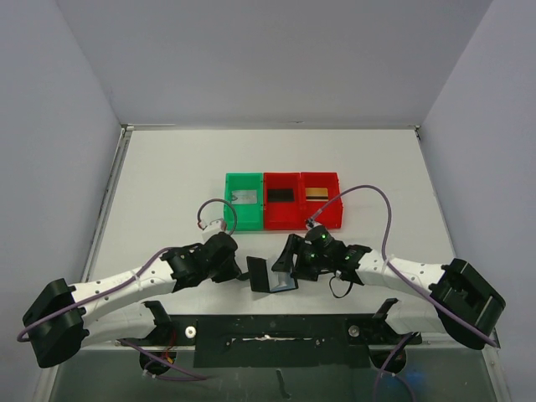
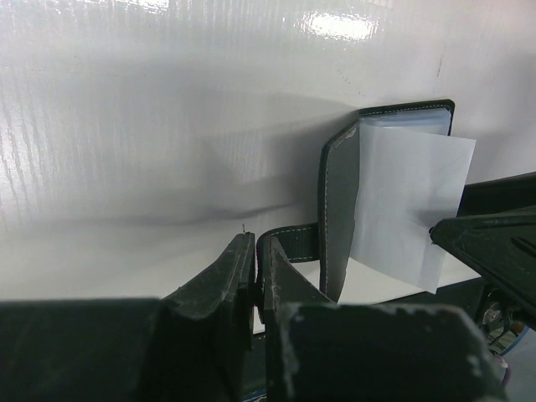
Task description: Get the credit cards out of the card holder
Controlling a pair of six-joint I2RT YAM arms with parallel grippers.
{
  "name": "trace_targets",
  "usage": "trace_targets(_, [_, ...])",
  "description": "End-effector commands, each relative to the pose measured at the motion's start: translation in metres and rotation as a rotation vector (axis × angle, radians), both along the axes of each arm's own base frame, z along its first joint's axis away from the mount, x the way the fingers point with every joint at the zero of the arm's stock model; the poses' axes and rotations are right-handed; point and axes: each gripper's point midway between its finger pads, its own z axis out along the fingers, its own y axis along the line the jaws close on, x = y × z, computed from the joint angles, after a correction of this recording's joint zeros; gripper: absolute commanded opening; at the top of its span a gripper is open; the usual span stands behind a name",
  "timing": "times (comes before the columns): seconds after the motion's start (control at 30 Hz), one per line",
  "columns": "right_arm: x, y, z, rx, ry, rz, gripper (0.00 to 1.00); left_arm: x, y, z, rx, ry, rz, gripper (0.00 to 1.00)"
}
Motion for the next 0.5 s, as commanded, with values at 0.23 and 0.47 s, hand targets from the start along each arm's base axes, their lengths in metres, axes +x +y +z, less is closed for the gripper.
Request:
trace_targets(0.23, [0.009, 0.015, 0.022, 0.023, -0.057, 0.033, 0.71, 0.008, -0.011, 0.009, -0.04, -0.028, -0.008, 0.0])
trace_targets(0.47, [0.016, -0.002, 0.027, -0.08, -0.087, -0.008, 0.76, 0.008, -0.01, 0.01, -0.038, -0.027, -0.008, 0.0])
